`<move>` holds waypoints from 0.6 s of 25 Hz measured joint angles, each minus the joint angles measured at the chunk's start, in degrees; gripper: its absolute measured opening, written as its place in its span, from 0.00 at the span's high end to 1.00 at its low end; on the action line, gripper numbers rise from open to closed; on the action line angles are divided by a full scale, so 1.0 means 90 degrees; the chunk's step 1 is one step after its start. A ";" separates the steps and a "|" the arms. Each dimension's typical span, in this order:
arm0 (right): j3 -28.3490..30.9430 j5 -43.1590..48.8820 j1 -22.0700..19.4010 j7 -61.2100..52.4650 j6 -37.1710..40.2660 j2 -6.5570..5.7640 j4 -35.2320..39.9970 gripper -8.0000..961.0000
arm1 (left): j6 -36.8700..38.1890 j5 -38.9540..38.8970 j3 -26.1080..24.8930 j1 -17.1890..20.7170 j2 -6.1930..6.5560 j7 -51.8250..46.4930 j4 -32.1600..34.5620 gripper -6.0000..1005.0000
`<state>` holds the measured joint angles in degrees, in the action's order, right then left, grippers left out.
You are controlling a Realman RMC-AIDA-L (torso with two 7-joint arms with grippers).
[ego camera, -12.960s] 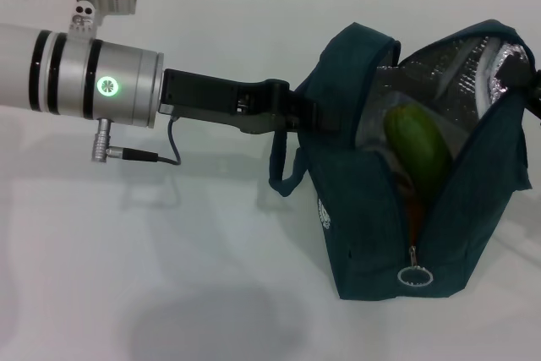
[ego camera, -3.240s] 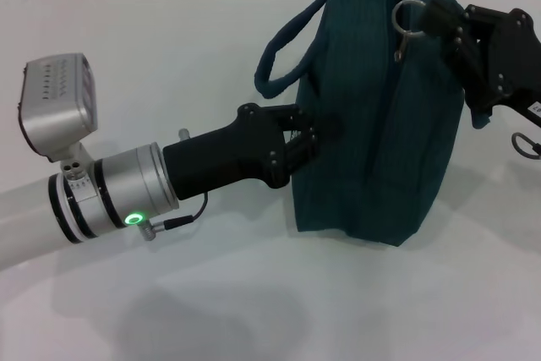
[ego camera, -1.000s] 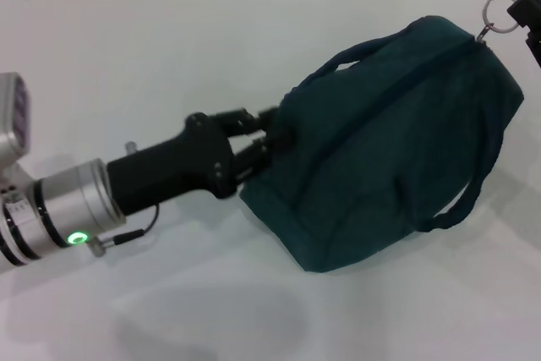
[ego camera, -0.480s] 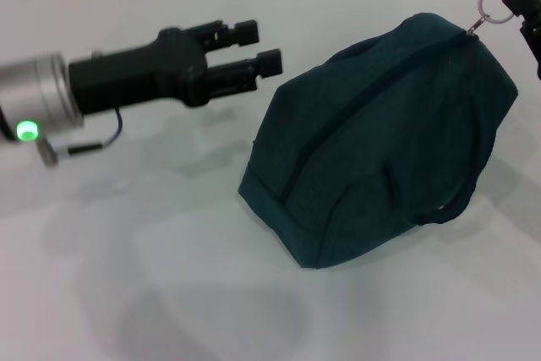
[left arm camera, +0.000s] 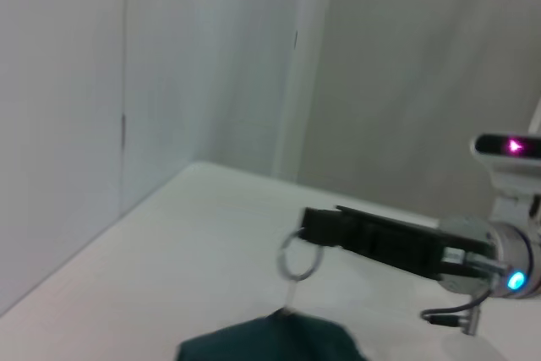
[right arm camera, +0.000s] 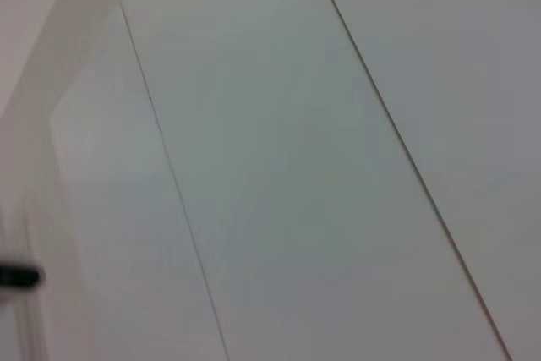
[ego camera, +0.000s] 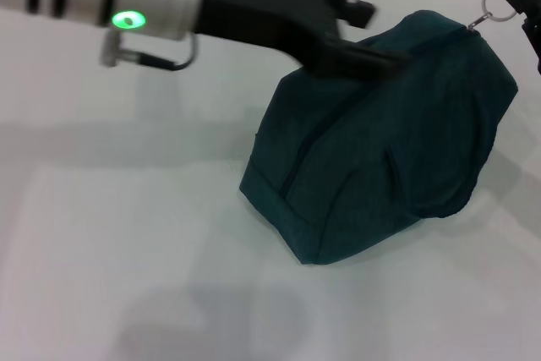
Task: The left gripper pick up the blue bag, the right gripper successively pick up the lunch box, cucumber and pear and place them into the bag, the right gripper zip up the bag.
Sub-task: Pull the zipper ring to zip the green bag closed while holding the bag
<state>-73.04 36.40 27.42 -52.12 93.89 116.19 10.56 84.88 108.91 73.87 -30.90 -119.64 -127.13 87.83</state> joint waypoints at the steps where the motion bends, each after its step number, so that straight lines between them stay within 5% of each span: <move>1: 0.0000 -0.0001 0.0000 0.0000 -0.0032 0.0000 0.0000 0.98 | -0.0091 0.0213 0.0259 -0.0083 -0.0002 -0.0337 0.0294 0.30; 8: -0.0009 -0.0002 0.0008 0.0000 -0.0095 0.0000 0.0000 0.98 | -0.0870 0.1470 0.1393 -0.0501 -0.0010 -0.1391 0.0678 0.30; 15: -0.0042 -0.0002 0.0013 -0.0001 -0.0095 0.0000 0.0004 0.99 | -0.1015 0.1778 0.1571 -0.0656 -0.0004 -0.1668 0.0351 0.30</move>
<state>-73.42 36.38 27.54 -52.13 93.03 116.19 10.60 75.74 124.91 88.00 -36.81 -119.68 -142.14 90.99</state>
